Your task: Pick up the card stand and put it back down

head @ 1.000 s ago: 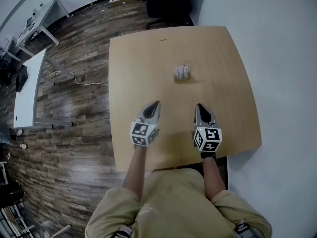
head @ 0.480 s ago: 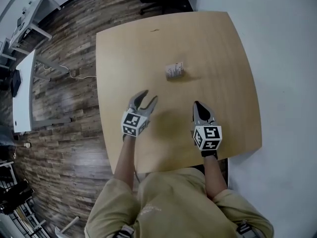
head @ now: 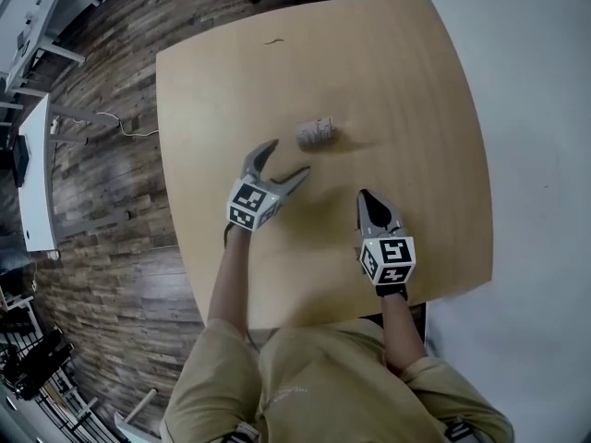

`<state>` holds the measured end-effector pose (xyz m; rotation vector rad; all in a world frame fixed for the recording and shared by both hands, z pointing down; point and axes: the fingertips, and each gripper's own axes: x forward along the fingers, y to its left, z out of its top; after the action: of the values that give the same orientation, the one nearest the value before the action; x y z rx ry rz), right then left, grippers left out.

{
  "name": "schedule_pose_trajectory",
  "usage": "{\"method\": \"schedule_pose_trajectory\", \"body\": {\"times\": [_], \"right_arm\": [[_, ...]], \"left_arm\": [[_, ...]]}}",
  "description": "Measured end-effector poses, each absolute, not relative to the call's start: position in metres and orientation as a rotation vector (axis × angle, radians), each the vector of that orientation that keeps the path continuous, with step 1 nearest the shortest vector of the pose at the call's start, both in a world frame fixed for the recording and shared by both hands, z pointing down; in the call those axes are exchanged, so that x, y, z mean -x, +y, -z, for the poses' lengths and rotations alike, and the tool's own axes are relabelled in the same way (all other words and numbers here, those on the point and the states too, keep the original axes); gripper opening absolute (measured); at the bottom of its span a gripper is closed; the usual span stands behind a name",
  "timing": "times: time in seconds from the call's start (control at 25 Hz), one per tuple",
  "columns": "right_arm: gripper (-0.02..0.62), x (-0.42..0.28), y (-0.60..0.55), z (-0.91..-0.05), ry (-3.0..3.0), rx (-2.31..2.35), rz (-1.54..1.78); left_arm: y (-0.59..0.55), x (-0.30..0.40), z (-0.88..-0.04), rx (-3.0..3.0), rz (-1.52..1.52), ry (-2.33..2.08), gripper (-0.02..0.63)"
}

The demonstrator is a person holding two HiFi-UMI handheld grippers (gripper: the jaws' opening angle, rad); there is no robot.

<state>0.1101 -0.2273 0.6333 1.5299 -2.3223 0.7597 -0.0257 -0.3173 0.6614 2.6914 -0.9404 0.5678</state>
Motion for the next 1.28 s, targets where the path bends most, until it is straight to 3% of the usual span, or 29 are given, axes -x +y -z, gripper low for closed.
{"method": "schedule_pose_trajectory", "body": {"times": [0.32,0.84,1.08,1.28], "right_arm": [[0.006,-0.129,-0.273,-0.656,-2.312,-1.527,-0.803],[0.006,-0.13,-0.313,-0.671,-2.362,-1.515,-0.796],[0.005,-0.141,-0.311,-0.67,-2.333,-1.546,-0.831],[0.005,-0.141,-0.305,-0.665,-2.323,-1.591,-0.844]], "left_arm": [[-0.367,0.002,-0.708,-2.77,-0.711,-0.701,0.386],[-0.374,-0.06,-0.736,-2.885,-0.822,-0.363,0.188],[-0.374,-0.079,-0.731,-2.905,-0.83,-0.291,0.051],[-0.356,-0.087,-0.735,-2.906,-0.885,-0.2,0.041]]}}
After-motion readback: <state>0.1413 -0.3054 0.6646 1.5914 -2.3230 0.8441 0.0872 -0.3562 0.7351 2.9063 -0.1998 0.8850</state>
